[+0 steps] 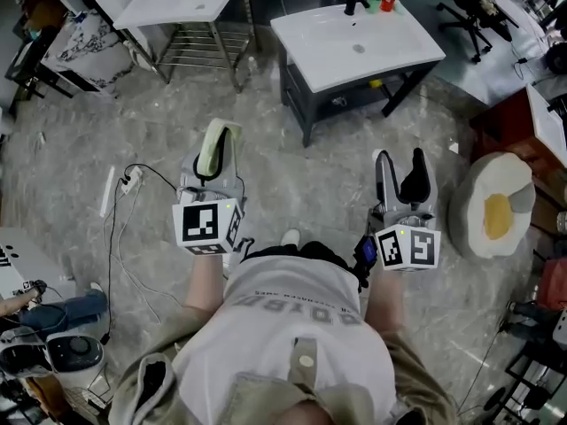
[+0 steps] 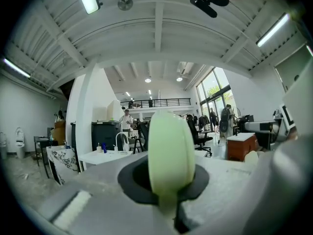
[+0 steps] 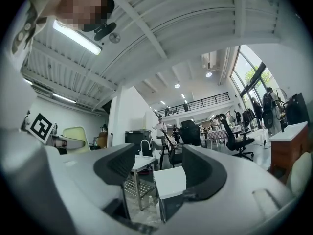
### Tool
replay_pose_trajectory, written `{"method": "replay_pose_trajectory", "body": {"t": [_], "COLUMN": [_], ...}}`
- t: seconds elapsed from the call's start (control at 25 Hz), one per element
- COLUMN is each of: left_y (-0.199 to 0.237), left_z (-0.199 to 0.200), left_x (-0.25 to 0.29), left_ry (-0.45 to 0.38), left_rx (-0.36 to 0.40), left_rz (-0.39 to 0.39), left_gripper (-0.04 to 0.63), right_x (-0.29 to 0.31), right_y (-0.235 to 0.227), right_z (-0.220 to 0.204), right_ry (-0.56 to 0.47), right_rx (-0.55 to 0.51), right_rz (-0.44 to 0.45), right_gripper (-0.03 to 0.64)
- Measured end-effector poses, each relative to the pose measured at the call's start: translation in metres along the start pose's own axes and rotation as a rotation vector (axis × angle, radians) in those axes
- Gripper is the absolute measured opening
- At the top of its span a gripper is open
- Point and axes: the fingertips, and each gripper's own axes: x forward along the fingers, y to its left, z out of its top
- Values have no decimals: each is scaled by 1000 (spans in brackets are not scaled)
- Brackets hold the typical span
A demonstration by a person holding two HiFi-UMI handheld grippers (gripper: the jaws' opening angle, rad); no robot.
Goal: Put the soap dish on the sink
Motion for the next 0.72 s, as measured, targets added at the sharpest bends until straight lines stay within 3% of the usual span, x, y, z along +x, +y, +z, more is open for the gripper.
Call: {"method": "replay_pose_trajectory", "body": {"t": [0.52, 0.72], "left_y": [9, 5], "left_z": [-37, -33], "left_x": [50, 88], "left_ry": [111, 113], "left_rx": [-29, -27], "left_rz": [41, 75], "left_gripper": [17, 17], "right_x": [55, 93], "right_y": [-35, -63], "right_z": [-41, -46], "right_ry": [110, 120], "right_rx": [37, 44], "right_rz": [11, 44], "right_gripper": [290, 291]}}
